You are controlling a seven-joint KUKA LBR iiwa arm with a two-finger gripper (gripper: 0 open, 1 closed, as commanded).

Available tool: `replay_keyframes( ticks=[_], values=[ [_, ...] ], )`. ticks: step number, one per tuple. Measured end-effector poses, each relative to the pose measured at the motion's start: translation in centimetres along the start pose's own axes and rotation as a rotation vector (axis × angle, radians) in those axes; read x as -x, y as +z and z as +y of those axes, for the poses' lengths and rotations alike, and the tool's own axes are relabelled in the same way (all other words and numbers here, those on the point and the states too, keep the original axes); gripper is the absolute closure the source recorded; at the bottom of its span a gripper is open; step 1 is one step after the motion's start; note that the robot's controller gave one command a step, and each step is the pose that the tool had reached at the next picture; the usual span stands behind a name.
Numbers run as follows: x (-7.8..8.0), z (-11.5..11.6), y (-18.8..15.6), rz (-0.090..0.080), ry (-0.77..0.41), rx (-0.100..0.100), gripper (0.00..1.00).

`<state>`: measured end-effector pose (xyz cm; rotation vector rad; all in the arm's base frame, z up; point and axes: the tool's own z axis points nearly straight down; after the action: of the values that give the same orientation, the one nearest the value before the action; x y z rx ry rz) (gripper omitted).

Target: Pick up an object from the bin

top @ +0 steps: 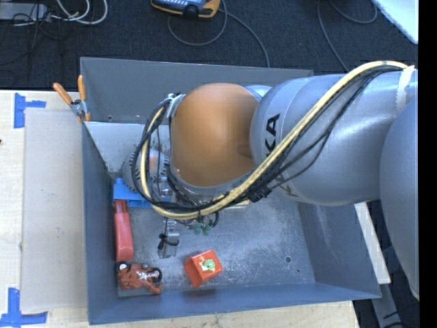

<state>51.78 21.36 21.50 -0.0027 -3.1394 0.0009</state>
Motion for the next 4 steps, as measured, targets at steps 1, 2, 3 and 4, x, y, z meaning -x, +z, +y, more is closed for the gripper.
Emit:
replay_keyframes(
  ticks=[1,2,3,4],
  values=[
    [-1.8,1.1,5.7,-0.001,-0.039,0.001,0.0],
    [-3.6,1.5,7.9,0.007,-0.087,-0.003,0.0],
    [-4.7,2.3,6.6,0.002,-0.153,0.0,0.0],
    [-3.5,1.7,14.5,0.002,-0.068,-0.002,0.0]
  ],
)
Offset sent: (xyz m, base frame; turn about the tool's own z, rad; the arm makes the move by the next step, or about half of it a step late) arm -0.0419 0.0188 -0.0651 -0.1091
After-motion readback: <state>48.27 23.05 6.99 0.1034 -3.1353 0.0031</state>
